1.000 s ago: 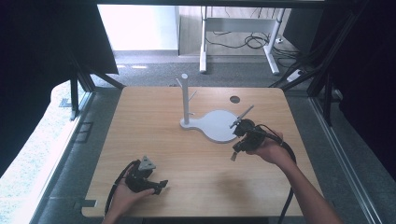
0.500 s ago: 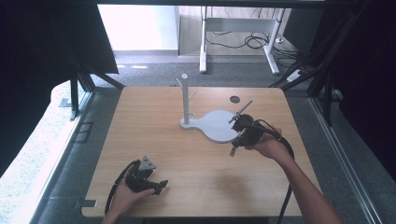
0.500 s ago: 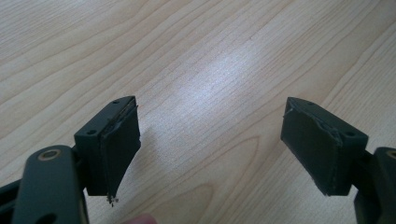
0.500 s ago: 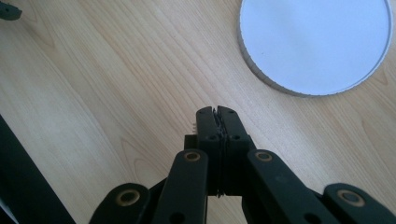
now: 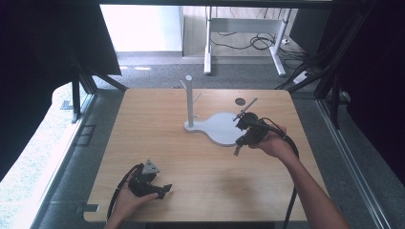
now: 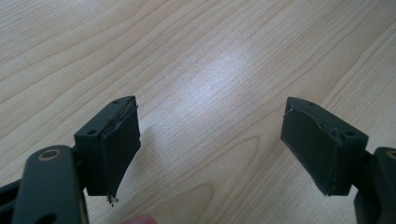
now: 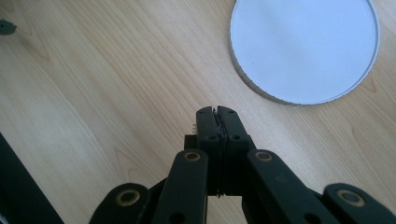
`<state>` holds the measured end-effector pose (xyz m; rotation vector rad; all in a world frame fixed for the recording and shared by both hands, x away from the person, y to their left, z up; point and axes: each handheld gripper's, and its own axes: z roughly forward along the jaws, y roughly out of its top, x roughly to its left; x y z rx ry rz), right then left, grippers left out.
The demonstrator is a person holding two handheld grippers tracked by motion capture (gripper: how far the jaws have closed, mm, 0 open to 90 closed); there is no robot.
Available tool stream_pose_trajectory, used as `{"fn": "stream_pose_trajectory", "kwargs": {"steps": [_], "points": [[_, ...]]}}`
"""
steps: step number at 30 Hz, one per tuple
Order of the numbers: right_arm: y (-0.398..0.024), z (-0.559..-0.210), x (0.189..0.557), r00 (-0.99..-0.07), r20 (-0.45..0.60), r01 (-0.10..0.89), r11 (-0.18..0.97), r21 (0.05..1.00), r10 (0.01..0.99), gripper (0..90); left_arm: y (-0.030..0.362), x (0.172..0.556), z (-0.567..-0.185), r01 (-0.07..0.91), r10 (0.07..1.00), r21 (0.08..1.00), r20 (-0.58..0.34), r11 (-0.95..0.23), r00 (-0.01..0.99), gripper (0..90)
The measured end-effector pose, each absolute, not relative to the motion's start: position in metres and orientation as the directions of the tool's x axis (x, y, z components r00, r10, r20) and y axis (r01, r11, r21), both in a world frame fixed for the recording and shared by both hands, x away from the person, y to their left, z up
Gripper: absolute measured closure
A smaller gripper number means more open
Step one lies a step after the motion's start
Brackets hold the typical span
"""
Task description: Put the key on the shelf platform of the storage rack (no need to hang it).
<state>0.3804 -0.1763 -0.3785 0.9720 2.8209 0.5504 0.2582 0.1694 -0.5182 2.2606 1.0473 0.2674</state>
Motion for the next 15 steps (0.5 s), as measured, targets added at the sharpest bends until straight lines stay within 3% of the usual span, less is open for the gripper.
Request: {"fn": "stream_pose_trajectory", "kwargs": {"steps": [15], "points": [[-0.165,-0.373,0.401,-0.784,0.023,0.583,0.723,0.371,0.621,89.3,0.171,0.259,-0.517,0.612,0.741,0.619,-0.07,-0.492,0.668,20.0]]}}
